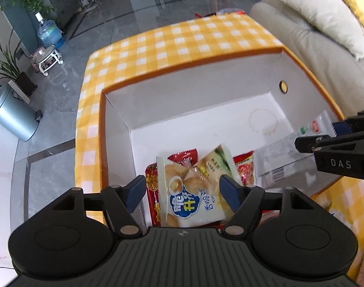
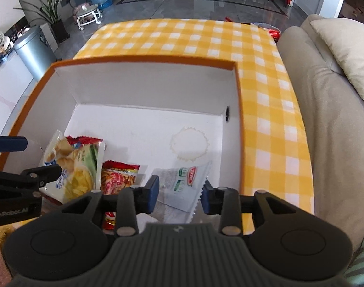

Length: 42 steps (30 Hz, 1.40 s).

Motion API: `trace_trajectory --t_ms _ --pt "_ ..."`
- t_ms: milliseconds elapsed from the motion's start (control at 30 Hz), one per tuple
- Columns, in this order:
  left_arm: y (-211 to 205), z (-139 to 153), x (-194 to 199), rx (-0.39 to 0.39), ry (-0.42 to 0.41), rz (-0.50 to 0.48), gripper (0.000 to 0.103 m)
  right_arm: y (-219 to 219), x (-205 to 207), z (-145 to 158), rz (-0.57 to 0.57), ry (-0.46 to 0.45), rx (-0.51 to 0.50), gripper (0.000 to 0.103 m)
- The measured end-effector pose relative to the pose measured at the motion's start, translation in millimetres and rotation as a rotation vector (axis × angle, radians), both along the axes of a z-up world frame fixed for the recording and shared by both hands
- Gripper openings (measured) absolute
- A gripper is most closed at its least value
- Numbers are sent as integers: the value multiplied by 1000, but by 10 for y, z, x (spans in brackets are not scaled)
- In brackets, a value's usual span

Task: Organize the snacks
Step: 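Carry both packets into the orange box and open both grippers, then withdraw both grippers from the box toward the remaining snacks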

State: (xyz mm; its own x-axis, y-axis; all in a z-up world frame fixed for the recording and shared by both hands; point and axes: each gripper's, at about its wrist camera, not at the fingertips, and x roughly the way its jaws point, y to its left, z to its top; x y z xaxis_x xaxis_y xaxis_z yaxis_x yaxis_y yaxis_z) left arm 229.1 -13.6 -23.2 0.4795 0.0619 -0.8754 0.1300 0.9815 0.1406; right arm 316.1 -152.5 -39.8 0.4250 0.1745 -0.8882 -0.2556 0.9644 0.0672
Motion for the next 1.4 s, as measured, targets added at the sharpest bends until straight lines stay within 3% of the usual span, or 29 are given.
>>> trace_trajectory --t_ms 200,900,1200,1400 --pt "25 204 -98 -55 -48 3 82 -68 -57 148 -27 -27 13 40" --pt "92 670 -629 -161 -146 8 82 -301 -447 560 -63 -77 97 40" --pt "189 818 -1122 -264 -238 -4 82 -399 -970 779 -66 -135 188 41" --pt "190 784 -1441 -255 -265 -3 82 -387 -1437 793 -49 -187 239 41"
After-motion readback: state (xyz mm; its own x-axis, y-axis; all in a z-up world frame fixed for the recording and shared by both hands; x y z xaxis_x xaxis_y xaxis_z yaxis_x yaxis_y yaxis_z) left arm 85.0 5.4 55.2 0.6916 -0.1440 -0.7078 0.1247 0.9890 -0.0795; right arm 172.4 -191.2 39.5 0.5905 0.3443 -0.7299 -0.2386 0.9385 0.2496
